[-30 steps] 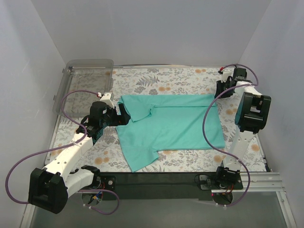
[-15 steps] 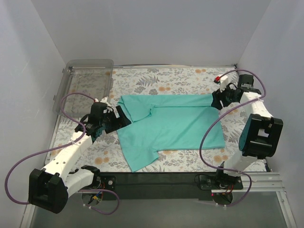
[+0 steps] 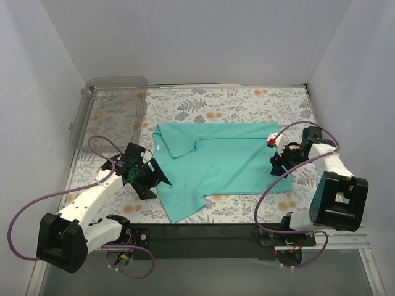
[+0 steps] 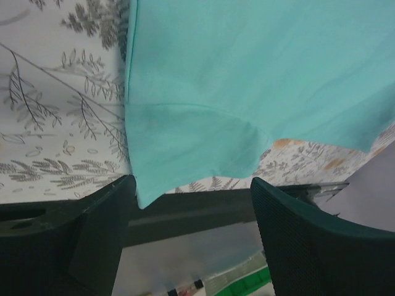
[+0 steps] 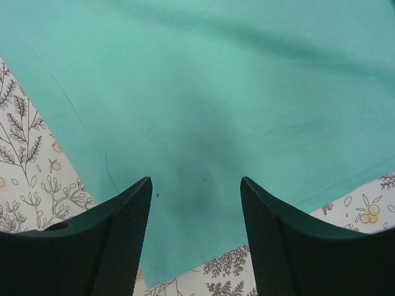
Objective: Fold and stack the t-shirts
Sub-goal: Fold the tshirt
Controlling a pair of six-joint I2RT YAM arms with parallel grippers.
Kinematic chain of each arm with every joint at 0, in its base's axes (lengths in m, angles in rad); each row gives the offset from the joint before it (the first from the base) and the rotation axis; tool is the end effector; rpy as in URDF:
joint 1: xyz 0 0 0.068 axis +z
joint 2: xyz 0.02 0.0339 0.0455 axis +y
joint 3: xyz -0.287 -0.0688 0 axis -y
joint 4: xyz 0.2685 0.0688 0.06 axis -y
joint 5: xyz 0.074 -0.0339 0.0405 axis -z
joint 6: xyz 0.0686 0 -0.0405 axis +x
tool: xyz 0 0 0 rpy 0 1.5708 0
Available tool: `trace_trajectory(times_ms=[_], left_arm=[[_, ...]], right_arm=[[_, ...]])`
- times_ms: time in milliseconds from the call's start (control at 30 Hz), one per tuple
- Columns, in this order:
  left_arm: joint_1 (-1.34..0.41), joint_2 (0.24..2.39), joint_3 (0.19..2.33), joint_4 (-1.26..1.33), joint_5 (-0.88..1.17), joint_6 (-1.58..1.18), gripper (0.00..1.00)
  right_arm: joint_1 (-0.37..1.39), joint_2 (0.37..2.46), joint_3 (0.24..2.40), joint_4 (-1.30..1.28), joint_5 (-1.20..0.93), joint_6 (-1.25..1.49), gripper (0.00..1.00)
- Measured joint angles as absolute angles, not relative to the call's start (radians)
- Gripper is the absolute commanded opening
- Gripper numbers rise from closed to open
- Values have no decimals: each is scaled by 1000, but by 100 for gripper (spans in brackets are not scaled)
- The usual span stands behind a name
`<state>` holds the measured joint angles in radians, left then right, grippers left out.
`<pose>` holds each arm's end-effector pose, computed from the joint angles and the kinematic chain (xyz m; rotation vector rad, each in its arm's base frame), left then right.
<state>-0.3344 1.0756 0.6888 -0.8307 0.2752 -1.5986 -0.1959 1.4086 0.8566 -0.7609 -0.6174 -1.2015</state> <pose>0.1860 -0.0844 0.1889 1.7355 -2.4969 0.6857 0.2695 -0.0130 0.1814 -1.3075 2.1610 0.4057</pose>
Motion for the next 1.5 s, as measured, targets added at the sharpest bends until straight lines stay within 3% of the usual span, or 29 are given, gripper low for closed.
trace_trajectory(times_ms=[300,533,767,967,1200,1500], left_arm=[[-613,1090,600,-897,340,-1817,61],[-727,1137,560,-897,327,-1937,54],[-785,1245,545,-812,308,-1974,35],[-788,1264,545,-778,282,-1984,8],[-788,1242,546,-783,265,-1987,3],[-788,1166,567,-800,245,-1983,2]], right_arm=[[-196,1407,854,-762,-648,-1212,55],[-196,1430,854,-761,-682,-1208,54],[-196,1434,854,-761,-691,-1204,54],[-197,1434,854,-761,-691,-1203,54],[-197,1432,854,-786,-662,-1242,55],[-227,1412,855,-870,-432,-1308,54]])
